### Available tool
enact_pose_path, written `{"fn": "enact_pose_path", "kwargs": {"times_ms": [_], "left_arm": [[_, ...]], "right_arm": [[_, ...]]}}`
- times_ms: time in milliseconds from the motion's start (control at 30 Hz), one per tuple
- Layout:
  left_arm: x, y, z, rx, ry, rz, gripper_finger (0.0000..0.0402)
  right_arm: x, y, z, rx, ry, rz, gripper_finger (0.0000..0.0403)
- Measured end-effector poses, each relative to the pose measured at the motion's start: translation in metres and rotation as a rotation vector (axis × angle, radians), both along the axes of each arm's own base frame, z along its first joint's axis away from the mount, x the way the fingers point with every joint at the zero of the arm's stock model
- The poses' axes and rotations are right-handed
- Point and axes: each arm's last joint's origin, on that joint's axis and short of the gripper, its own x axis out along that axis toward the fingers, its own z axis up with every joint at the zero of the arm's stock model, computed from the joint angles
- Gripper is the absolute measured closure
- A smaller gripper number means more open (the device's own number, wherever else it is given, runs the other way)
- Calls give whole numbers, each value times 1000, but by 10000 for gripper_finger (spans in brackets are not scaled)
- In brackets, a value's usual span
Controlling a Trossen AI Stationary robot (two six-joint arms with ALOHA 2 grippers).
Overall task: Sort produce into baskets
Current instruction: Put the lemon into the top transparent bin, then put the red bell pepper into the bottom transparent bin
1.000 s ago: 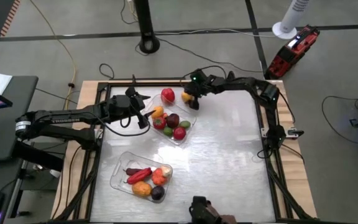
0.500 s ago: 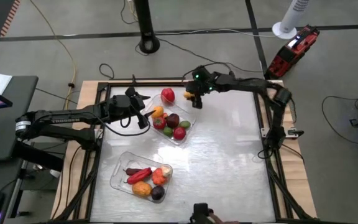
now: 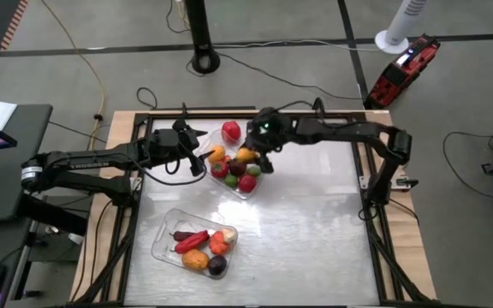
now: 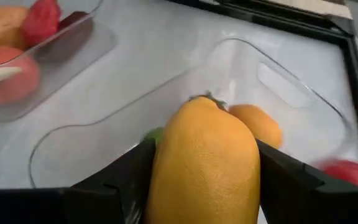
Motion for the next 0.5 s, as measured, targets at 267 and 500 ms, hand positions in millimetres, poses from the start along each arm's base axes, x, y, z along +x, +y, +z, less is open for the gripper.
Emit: {"fn": "enact_pose_path", "kwargs": {"times_ms": [267, 500], "left_arm": [[0, 3, 0, -25, -25, 20, 93], [13, 37, -4, -129, -51, 75, 93]], "right_arm": [[8, 7, -9, 26, 0, 24, 98], [7, 5, -8, -1, 10, 4, 39]]}}
